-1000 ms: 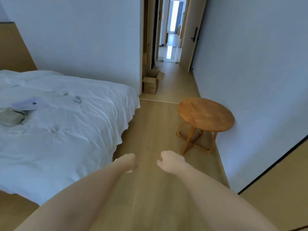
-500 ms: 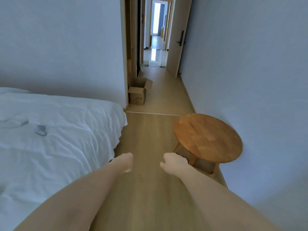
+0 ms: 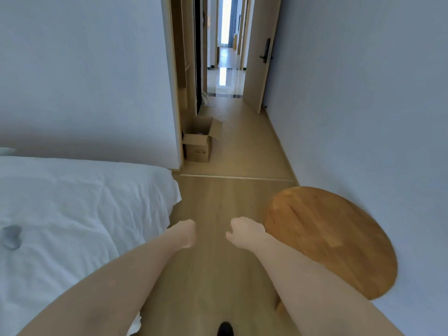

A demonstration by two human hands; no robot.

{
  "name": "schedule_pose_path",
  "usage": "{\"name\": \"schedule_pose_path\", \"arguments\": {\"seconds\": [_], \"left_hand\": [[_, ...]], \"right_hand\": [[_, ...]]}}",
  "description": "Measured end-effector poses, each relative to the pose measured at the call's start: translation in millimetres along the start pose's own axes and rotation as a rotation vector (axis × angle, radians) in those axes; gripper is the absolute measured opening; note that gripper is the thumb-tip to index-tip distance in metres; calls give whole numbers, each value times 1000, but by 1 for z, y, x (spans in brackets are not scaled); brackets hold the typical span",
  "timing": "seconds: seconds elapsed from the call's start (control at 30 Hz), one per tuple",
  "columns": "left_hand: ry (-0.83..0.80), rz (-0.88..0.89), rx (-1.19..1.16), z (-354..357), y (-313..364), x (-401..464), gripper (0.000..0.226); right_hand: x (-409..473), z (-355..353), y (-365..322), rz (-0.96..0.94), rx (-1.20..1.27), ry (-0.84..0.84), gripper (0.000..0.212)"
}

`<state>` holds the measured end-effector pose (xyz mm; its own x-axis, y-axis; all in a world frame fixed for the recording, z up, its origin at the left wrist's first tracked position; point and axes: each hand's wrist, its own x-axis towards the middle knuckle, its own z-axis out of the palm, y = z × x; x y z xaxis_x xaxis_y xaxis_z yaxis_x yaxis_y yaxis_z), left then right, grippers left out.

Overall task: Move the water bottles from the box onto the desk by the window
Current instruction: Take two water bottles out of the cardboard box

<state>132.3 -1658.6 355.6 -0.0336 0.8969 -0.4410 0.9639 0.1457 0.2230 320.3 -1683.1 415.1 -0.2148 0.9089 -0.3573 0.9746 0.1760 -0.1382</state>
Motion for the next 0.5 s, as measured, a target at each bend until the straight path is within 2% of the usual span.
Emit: {"name": "schedule_pose_path", "arguments": {"seconds": [0.1, 0.2, 0.23, 0.3, 0.5], "left_hand": [[26, -11, 4, -43, 17, 63, 34], [91, -12, -61, -90, 36, 119, 25], [94, 5, -75, -102, 42, 135, 29], [77, 23, -74, -120, 47, 161, 34], [42, -1, -85, -155, 42, 277, 27]], "right_hand": [[72, -34, 13, -14, 3, 1, 28], [134, -72, 26, -24, -7, 2, 31], [154, -84, 29, -26, -10, 7, 31], [191, -102, 35, -27, -22, 16, 31], [306, -130, 51, -30, -41, -19, 32]]}}
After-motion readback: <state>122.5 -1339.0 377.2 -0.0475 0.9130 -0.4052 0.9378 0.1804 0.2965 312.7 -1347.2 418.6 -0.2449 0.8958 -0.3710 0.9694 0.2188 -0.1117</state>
